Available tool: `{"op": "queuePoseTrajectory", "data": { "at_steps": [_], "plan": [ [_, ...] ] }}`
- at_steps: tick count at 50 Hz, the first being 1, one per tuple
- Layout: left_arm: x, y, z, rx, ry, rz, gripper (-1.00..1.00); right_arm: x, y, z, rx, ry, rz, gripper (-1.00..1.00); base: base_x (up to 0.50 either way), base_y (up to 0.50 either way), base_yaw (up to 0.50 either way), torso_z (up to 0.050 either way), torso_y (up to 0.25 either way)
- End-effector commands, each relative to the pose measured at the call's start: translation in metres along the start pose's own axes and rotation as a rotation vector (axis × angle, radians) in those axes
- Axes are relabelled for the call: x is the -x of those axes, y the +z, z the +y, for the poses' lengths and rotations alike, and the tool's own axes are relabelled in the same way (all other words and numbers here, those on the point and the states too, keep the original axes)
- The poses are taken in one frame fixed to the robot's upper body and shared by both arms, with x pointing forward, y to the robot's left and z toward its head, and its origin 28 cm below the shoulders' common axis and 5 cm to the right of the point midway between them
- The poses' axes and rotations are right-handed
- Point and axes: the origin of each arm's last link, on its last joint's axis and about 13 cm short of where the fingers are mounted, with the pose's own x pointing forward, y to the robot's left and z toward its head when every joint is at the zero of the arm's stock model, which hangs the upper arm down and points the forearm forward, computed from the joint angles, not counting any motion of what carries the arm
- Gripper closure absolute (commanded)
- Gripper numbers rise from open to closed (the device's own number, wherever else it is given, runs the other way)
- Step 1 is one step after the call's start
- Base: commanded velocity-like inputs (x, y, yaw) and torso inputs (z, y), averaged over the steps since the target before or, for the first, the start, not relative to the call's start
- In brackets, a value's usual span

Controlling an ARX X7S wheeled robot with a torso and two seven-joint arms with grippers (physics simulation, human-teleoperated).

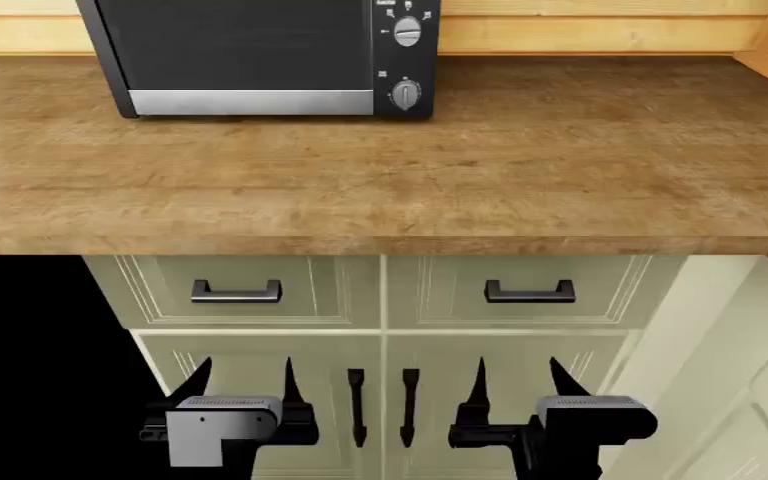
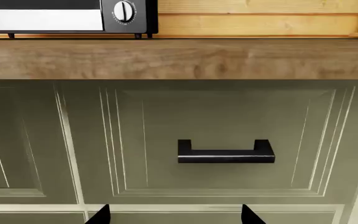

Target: Turn on the toaster oven by setting the timer.

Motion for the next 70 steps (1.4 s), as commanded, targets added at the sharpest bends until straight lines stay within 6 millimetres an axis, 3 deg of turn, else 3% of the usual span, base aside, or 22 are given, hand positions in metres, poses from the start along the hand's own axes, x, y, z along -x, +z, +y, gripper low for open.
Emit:
{"op": "queuePoseTrajectory", "data": {
  "at_steps": [1,17,21,25,35,44,50,59,70],
  "plan": [
    [0.0,0.0,0.0,0.0,-0.001,-0.001,-1.0,0.002,0.0,0.001,0.001,0.01,0.01,-1.0,0.0,0.0,0.0,0.0,0.0],
    [0.0,0.0,0.0,0.007,-0.003,0.003,-1.0,0.004,-0.001,0.001,0.015,0.013,0.026,-1.0,0.0,0.0,0.0,0.0,0.0],
    [-0.001,0.005,0.0,0.021,0.003,0.013,-1.0,0.003,0.006,-0.001,0.029,-0.003,0.036,-1.0,0.0,0.0,0.0,0.0,0.0],
    [0.0,0.028,0.002,-0.01,-0.013,0.018,-1.0,0.004,0.025,-0.002,0.056,-0.008,0.058,-1.0,0.0,0.0,0.0,0.0,0.0],
    [0.008,0.09,0.008,0.1,-0.051,0.059,-1.0,0.019,0.082,-0.007,0.005,0.077,0.157,-1.0,0.0,0.0,0.0,0.0,0.0],
    [0.022,0.145,0.01,0.104,-0.127,0.038,-1.0,0.019,0.129,-0.017,0.02,0.092,0.106,-1.0,0.0,0.0,0.0,0.0,0.0],
    [0.015,0.18,0.014,0.095,-0.125,0.033,-1.0,0.021,0.161,-0.022,0.036,0.11,0.099,-1.0,0.0,0.0,0.0,0.0,0.0],
    [0.015,0.218,0.019,0.061,-0.108,-0.017,-1.0,0.014,0.196,-0.026,0.06,0.146,0.089,-1.0,0.0,0.0,0.0,0.0,0.0],
    [0.017,0.243,0.027,0.017,-0.052,-0.044,-1.0,0.013,0.224,-0.028,0.008,0.116,0.046,-1.0,0.0,0.0,0.0,0.0,0.0]
  ]
}}
